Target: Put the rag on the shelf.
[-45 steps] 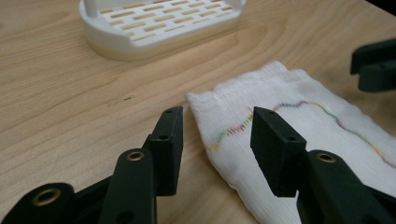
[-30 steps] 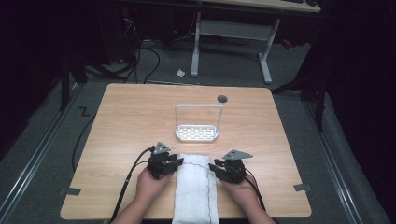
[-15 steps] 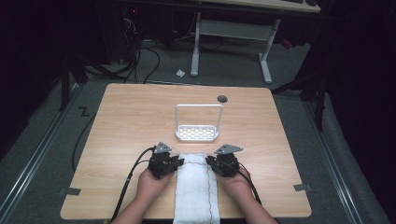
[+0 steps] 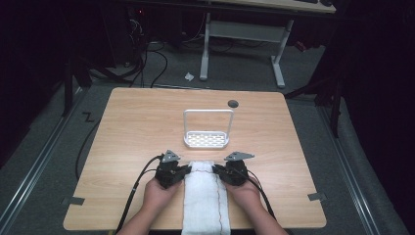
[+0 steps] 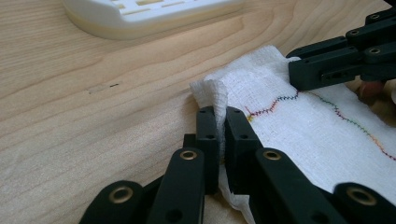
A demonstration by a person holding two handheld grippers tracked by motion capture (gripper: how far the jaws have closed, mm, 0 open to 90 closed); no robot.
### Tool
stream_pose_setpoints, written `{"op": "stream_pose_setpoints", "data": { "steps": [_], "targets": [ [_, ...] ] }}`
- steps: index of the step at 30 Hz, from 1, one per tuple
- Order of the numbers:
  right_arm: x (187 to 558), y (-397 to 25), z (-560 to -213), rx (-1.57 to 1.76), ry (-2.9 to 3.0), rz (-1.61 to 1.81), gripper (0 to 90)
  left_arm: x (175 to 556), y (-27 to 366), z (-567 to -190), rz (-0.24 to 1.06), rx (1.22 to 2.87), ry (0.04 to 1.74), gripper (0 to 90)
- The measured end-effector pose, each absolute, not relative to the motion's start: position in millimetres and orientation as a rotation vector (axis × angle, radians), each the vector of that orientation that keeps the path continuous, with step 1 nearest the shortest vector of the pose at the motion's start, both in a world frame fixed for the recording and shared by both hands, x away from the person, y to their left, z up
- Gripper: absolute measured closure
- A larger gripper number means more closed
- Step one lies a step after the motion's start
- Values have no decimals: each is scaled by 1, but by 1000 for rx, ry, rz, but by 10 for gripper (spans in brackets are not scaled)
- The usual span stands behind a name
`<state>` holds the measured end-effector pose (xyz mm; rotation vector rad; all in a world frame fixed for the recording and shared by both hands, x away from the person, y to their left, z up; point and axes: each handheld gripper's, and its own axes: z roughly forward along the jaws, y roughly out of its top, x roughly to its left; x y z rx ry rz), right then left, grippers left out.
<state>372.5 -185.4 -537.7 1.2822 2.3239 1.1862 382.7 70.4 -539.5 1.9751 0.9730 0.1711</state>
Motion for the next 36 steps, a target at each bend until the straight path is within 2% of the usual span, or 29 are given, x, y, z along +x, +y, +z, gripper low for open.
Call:
{"op": "stream_pose_setpoints", "data": {
  "steps": [4, 7, 15, 36],
  "targets": [
    [363, -185, -533, 1229, 2264, 1199, 837, 375, 69, -535, 244, 1961, 922, 861],
    [355, -186, -523, 1191, 2216, 1228, 836, 368, 70, -528, 234, 1885, 937, 862],
    [338, -189, -491, 1073, 2100, 1303, 835, 359, 69, -487, 283, 1802, 887, 864],
    [337, -190, -409, 942, 1900, 1394, 836, 364, 73, -407, 384, 1693, 789, 866]
  ]
}}
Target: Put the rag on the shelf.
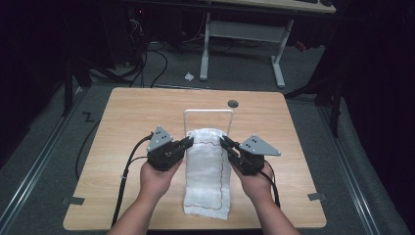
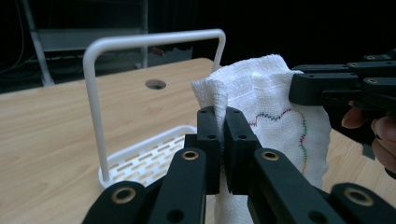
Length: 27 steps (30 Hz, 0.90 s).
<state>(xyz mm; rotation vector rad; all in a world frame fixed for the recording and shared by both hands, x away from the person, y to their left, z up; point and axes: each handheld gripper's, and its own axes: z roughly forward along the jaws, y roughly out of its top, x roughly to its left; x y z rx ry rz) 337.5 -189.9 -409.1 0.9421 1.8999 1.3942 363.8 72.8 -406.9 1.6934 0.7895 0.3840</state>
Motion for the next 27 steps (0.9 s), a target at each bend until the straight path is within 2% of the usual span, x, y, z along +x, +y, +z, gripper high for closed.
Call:
{"op": "stream_pose_setpoints", "data": {
  "steps": [8, 27],
  "targets": [
    [338, -189, -377, 891, 1846, 1421, 836, 365, 74, -378, 424, 1650, 753, 867],
    [343, -195, -326, 851, 1745, 1478, 836, 368, 71, -319, 506, 1608, 657, 867]
  ]
}}
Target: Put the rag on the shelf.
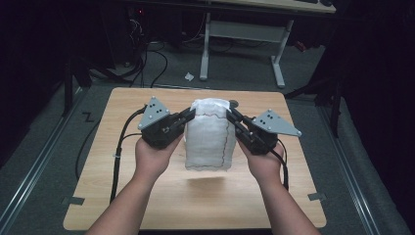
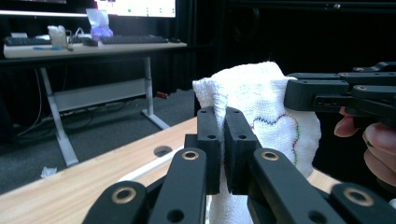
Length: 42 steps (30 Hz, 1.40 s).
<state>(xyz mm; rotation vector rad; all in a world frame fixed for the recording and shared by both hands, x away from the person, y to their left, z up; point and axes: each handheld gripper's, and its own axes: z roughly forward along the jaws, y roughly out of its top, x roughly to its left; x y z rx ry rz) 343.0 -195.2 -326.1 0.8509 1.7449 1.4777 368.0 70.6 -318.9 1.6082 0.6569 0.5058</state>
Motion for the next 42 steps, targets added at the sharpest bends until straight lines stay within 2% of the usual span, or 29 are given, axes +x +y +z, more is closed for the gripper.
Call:
{"op": "stream_pose_setpoints", "data": {
  "steps": [11, 20, 29, 37, 42],
  "targets": [
    [346, -199, -308, 835, 1711, 1488, 837, 376, 68, -300, 525, 1605, 631, 867],
    [365, -201, -297, 852, 1701, 1507, 836, 405, 65, -288, 518, 1611, 666, 867],
    [401, -199, -293, 887, 1687, 1493, 836, 434, 65, -286, 542, 1591, 657, 867],
    [438, -200, -295, 942, 1700, 1484, 836, 473, 62, -292, 505, 1571, 689, 867],
    [467, -204, -299, 986, 1707, 1506, 835, 492, 55, -295, 566, 1574, 704, 866]
  ]
}}
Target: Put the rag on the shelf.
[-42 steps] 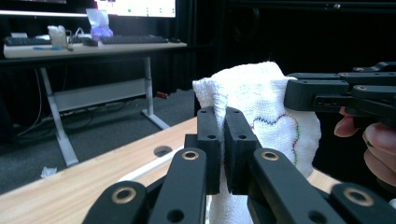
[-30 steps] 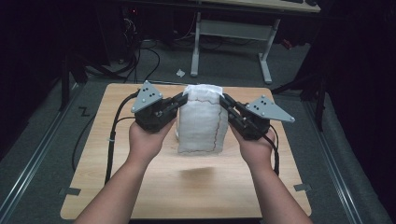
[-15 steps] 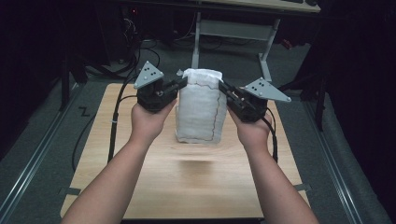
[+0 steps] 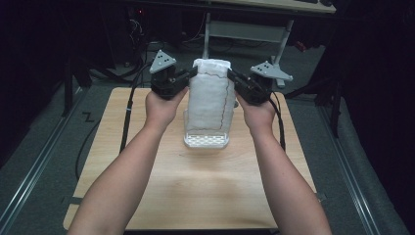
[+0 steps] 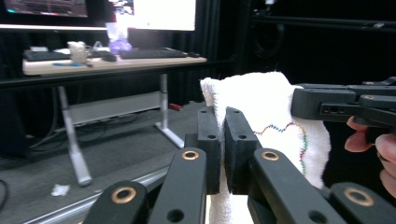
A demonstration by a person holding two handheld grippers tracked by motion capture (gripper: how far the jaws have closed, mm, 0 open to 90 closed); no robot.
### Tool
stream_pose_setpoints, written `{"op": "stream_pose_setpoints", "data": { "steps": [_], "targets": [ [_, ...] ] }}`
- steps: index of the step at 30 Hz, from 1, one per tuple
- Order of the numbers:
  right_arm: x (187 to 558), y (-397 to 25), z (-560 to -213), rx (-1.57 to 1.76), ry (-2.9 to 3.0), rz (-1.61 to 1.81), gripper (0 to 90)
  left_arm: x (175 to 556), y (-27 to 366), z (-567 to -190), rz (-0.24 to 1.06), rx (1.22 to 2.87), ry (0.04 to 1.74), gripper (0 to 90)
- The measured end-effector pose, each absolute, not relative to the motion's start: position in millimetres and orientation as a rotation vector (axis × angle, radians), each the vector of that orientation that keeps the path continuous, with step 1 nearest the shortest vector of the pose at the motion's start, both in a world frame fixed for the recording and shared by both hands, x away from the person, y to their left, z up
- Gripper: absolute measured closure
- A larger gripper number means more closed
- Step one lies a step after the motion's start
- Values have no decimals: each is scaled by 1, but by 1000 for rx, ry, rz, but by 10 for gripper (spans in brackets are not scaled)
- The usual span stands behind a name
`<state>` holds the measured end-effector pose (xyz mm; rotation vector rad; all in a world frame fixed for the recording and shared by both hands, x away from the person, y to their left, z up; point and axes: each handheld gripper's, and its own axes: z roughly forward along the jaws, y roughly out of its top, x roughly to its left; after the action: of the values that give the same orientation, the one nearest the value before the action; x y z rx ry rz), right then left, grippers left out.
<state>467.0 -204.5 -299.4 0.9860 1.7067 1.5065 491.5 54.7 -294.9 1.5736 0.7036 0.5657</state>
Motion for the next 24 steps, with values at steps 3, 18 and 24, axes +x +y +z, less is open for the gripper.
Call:
{"op": "stream_pose_setpoints", "data": {
  "steps": [3, 18, 24],
  "targets": [
    [481, -205, -305, 1006, 1724, 1493, 835, 502, 52, -301, 578, 1580, 730, 865],
    [526, -196, -339, 1064, 1850, 1331, 833, 541, 47, -343, 568, 1689, 837, 861],
    [527, -193, -343, 1062, 1872, 1294, 833, 546, 46, -349, 552, 1725, 867, 861]
  ]
}}
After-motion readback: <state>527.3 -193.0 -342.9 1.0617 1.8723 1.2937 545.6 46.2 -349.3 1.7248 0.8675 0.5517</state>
